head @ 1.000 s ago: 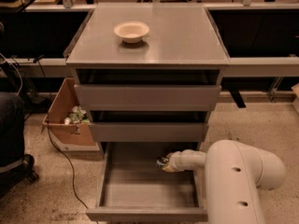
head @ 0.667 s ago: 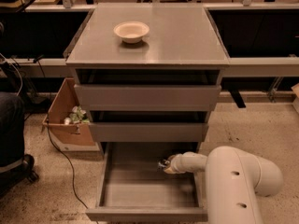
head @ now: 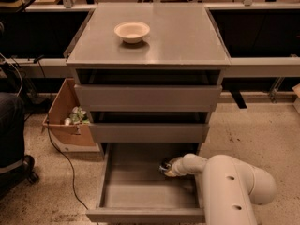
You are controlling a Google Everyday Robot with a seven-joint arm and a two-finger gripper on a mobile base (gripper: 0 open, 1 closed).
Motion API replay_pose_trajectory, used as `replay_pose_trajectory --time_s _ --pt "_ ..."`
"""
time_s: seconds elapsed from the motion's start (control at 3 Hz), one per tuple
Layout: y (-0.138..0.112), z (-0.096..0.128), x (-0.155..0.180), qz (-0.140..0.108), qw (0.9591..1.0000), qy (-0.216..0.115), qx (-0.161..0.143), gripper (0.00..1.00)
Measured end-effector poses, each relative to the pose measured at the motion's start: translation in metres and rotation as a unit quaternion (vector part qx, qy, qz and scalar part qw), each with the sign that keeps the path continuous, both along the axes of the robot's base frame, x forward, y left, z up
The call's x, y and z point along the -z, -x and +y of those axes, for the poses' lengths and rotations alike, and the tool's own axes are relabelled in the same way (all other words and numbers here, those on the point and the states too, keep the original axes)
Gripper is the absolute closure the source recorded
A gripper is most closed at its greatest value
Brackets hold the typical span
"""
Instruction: Place redbull can into bottom drawer
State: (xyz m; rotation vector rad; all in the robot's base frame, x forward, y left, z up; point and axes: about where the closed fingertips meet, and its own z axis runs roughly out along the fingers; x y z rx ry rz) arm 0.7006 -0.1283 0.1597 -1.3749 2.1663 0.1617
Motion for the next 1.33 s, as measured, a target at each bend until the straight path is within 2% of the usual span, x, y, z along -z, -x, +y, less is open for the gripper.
replay_pose_trajectory --time_s 1.0,1.33 --pt "0.0002 0.0027 0.018 0.025 0.9996 -0.007 -0.006 0.14" --pt "0.0037 0.0074 0.0177 0.032 0.9993 -0.018 -0.009 0.0"
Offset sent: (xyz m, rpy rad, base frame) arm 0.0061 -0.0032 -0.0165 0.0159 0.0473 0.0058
